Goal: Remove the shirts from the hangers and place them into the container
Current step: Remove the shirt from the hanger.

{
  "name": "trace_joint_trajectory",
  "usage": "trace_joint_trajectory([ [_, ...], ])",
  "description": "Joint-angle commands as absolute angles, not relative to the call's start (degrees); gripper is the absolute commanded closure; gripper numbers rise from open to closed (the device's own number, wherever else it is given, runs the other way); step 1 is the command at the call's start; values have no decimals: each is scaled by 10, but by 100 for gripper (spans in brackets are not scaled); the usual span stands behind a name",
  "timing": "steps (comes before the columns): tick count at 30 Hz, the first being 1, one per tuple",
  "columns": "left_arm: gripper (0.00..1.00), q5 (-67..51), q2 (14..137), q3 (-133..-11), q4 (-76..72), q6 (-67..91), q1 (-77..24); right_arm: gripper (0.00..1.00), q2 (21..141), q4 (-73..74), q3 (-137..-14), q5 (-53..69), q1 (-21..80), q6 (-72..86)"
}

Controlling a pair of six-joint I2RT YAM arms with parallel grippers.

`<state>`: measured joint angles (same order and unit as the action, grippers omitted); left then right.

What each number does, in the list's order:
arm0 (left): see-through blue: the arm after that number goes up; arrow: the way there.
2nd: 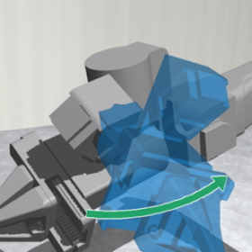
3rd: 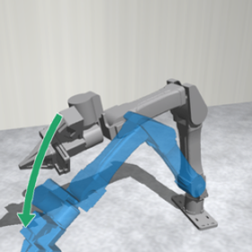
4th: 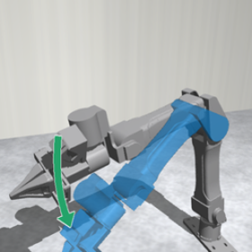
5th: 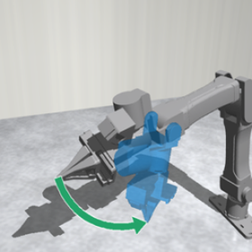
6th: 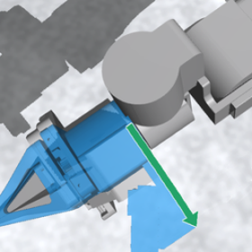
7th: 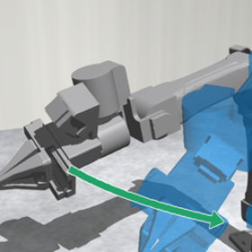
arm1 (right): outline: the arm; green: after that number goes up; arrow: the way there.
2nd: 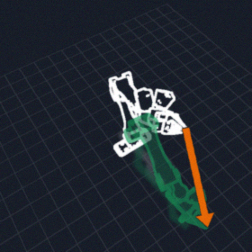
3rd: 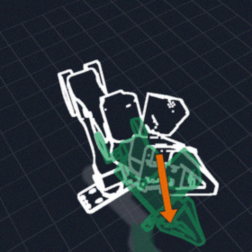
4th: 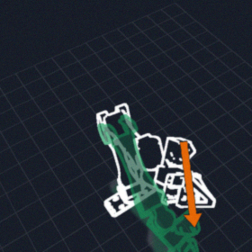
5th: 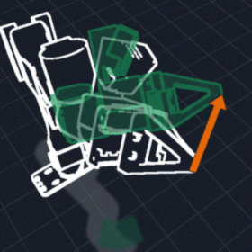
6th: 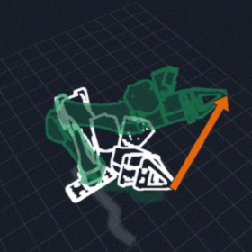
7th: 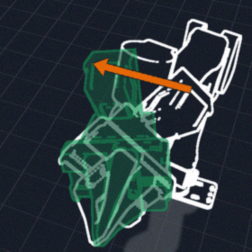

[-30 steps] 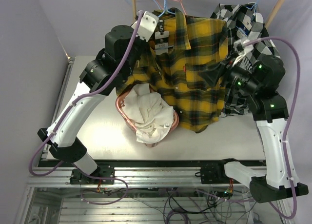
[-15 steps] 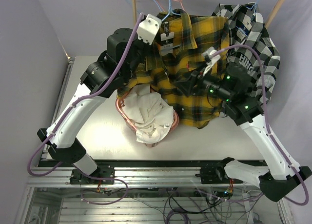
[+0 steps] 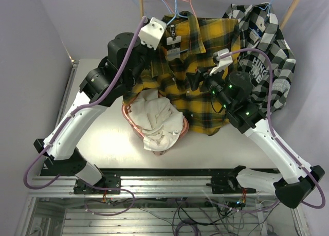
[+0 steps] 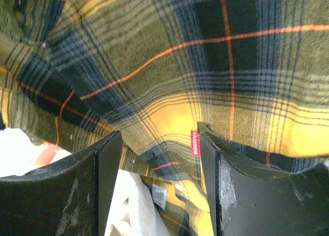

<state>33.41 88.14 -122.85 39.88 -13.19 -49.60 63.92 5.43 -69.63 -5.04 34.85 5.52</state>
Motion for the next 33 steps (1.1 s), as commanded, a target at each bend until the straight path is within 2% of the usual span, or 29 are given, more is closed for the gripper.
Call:
trace_joint_trajectory([
  [1,93,338,853,-1223,358,-113,-500,38,652,3,-712,-59,351,50],
  [9,93,340,851,-1220,359,-117,-501,41,655,-14,-697,-3,353,77],
  [19,93,333,855,-1220,358,-110,-501,41,674,-21,-702,-7,365,76],
  [25,93,331,850,-1216,357,-108,-501,43,712,-14,-725,-144,369,98],
  [27,93,328,845,-1211,357,-105,-501,52,716,-18,-723,-205,369,105],
  [32,93,338,827,-1178,362,-105,-500,99,695,-16,-714,-316,370,101],
  [33,93,342,821,-1168,362,-107,-500,100,684,-16,-713,-327,369,95],
])
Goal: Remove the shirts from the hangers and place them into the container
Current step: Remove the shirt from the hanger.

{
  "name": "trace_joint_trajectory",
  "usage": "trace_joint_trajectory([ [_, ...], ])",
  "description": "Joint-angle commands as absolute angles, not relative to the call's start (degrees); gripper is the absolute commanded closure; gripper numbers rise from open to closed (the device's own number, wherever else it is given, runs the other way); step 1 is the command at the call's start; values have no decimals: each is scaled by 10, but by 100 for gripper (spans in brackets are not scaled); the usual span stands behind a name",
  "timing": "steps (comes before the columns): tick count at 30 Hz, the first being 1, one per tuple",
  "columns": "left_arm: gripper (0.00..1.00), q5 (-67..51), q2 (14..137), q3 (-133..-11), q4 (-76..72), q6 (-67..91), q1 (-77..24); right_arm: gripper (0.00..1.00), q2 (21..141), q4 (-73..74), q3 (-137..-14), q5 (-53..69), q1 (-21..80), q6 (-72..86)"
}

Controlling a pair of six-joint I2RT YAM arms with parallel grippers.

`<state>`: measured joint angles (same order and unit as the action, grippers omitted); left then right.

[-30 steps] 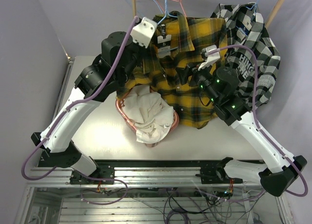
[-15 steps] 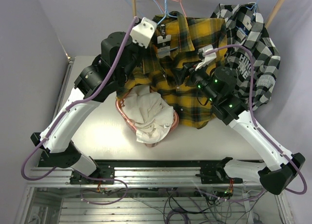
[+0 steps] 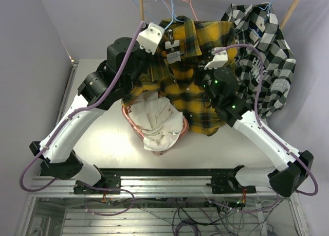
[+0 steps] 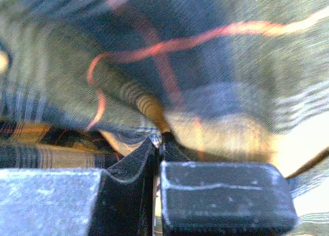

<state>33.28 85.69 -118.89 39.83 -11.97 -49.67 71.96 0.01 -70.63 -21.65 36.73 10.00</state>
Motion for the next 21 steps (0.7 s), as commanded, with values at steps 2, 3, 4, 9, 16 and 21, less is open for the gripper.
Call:
trace_joint_trajectory([
  [2,93,348,807,-1136,356,-113,-501,100,663,-9,-716,-344,368,82],
  [3,93,350,797,-1118,351,-116,-501,100,654,1,-724,-356,368,76],
  [4,93,350,789,-1100,346,-120,-500,100,645,9,-733,-367,368,69],
  [9,93,332,728,-990,301,-148,-501,100,612,35,-775,-399,368,24],
  [16,93,233,633,-870,248,-185,-500,100,595,48,-810,-419,366,2],
  [21,93,154,577,-836,255,-190,-501,100,611,30,-832,-426,366,-23],
])
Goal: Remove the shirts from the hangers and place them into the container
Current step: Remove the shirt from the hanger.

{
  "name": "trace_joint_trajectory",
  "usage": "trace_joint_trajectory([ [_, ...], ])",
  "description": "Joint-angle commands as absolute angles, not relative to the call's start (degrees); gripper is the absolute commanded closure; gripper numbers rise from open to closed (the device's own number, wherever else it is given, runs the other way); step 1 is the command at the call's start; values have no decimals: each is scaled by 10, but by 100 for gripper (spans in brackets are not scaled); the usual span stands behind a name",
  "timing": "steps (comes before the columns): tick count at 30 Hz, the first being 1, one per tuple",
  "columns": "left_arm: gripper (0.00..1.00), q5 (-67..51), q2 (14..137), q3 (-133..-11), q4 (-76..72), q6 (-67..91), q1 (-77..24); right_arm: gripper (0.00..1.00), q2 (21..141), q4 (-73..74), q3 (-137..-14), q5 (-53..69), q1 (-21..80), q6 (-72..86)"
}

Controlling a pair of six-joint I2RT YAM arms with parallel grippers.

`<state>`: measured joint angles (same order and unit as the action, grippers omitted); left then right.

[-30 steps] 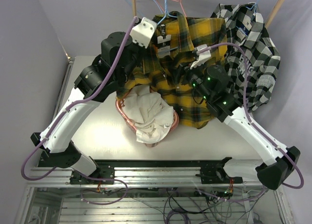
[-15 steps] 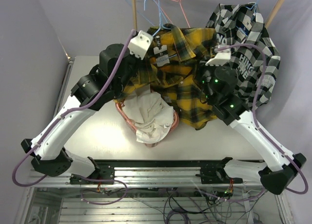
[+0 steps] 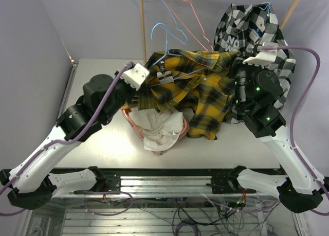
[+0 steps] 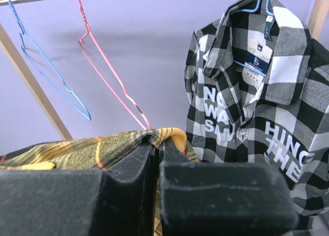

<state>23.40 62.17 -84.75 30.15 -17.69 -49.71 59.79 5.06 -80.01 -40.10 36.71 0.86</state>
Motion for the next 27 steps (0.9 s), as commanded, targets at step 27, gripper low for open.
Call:
trace_joint_trajectory([
  [27,93,57,475,-835,339,-167,-501,100,789,39,-1100,-417,320,-93],
])
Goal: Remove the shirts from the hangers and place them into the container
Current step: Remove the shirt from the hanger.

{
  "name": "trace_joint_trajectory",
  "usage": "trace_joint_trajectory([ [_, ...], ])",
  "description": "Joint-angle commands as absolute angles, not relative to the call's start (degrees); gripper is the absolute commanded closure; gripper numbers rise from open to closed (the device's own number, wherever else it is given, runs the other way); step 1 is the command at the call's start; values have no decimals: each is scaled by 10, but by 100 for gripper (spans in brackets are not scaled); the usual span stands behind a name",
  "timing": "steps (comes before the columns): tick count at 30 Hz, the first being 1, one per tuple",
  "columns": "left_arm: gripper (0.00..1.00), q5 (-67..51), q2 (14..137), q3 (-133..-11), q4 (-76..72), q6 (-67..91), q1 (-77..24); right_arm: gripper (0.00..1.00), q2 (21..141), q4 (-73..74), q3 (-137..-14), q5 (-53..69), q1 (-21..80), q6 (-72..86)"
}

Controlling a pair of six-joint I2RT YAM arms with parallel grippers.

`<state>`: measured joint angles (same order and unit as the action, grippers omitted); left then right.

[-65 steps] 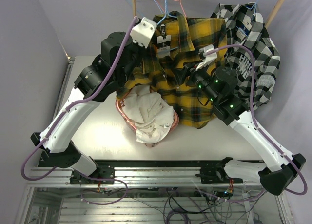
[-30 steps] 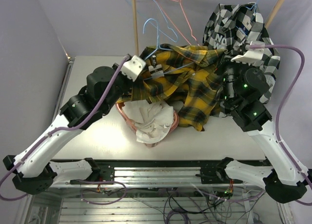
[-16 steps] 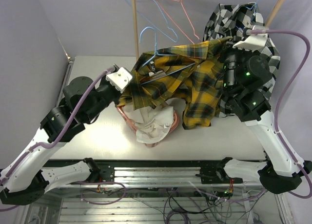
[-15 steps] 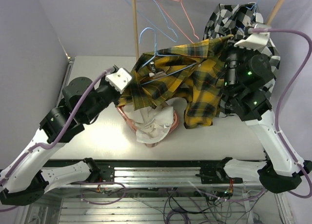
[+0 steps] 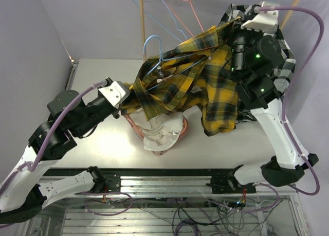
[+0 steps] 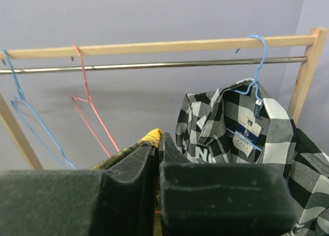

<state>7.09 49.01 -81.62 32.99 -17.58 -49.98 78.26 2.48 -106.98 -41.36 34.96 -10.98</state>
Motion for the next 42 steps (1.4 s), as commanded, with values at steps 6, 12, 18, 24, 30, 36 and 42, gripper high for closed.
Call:
trace_joint_trajectory([
  [6,93,77,498,-844,312,-172,-501,100,776,134,-1062,-358,264,-4],
  [12,93,100,584,-898,273,-194,-501,100,699,203,-955,-271,259,66],
  [18,93,130,654,-985,254,-218,-500,100,609,293,-845,-118,259,112],
  [24,93,112,712,-1093,327,-226,-500,47,563,368,-789,78,259,91],
  [30,93,81,724,-1122,376,-201,-500,39,536,354,-779,57,259,72],
  [36,93,56,705,-1092,393,-176,-500,38,543,304,-797,59,259,61],
  [42,93,47,667,-1052,383,-160,-500,40,585,269,-800,86,259,55],
])
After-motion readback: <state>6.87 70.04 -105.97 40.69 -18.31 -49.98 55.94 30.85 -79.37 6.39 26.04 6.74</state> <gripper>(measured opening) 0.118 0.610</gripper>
